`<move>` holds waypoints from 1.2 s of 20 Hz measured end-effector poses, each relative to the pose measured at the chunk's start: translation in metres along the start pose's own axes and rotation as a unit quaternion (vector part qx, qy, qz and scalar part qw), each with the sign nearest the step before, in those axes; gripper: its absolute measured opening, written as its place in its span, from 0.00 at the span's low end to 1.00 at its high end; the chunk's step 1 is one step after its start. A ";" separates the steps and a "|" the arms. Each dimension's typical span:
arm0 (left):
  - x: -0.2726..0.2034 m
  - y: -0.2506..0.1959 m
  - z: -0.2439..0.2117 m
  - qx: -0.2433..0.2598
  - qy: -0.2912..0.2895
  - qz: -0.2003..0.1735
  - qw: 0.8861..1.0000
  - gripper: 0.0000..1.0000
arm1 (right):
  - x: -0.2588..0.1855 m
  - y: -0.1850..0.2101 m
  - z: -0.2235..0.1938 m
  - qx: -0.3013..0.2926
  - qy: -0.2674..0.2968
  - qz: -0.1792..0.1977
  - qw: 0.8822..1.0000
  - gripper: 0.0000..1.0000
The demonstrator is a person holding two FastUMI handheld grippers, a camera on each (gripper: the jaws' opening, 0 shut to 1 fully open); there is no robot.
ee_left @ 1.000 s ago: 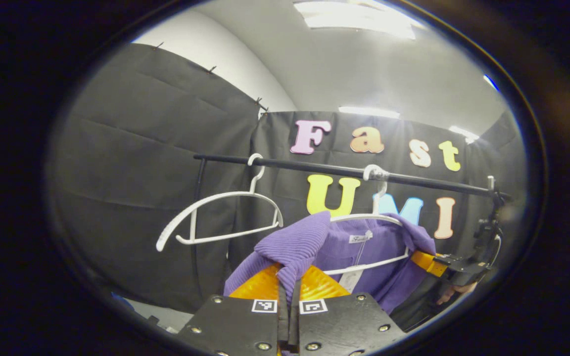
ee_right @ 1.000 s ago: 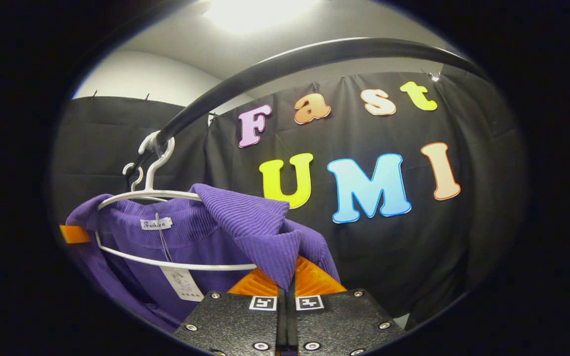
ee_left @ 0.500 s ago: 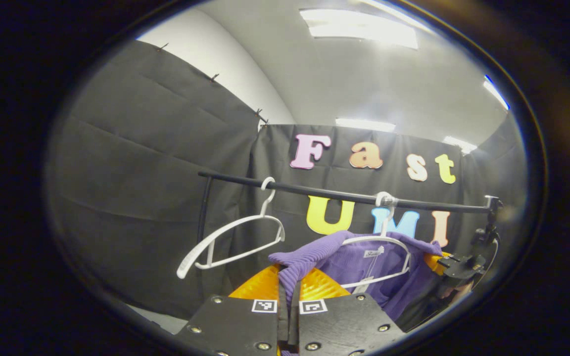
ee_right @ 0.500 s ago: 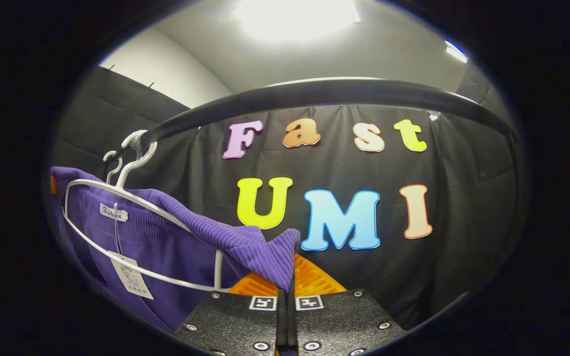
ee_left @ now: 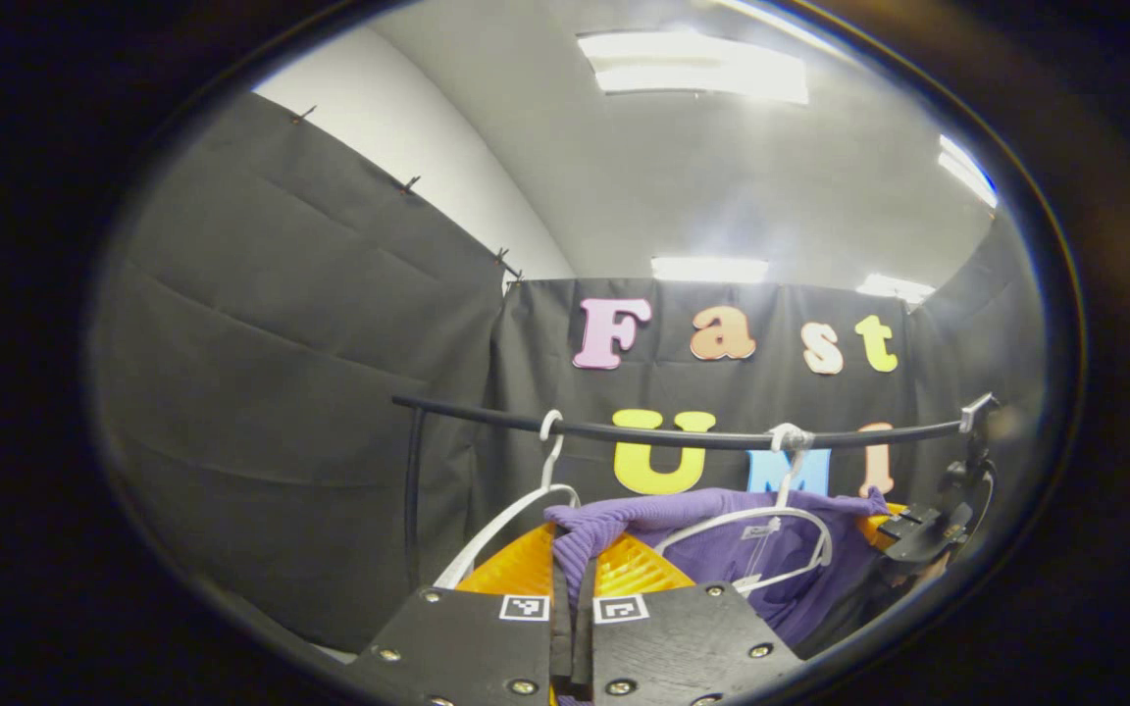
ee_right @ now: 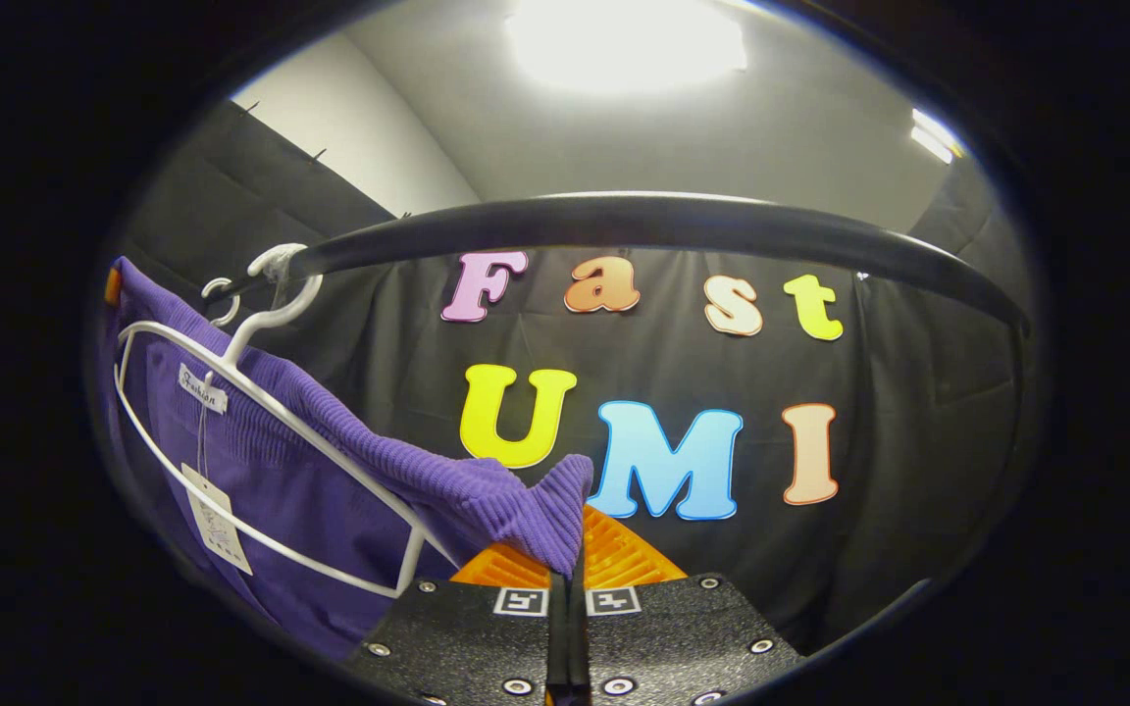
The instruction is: Grasp the clothes on the hanger with both hands and then place them into the laundry hamper below.
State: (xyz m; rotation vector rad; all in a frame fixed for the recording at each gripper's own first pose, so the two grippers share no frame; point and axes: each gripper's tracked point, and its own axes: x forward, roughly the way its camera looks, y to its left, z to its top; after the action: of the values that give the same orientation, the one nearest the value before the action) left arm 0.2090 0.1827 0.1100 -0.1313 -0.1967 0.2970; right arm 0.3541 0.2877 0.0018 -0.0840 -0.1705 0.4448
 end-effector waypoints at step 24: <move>0.019 0.038 -0.093 -0.050 0.069 -0.035 0.996 0.01 | -0.025 0.021 0.006 -0.034 0.011 -0.012 0.999 0.00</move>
State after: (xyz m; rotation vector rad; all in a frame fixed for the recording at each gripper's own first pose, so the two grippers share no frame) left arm 0.2355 0.2150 0.0168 -0.2421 -0.0778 0.2077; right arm 0.3223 0.2959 0.0011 -0.1542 -0.1642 0.4142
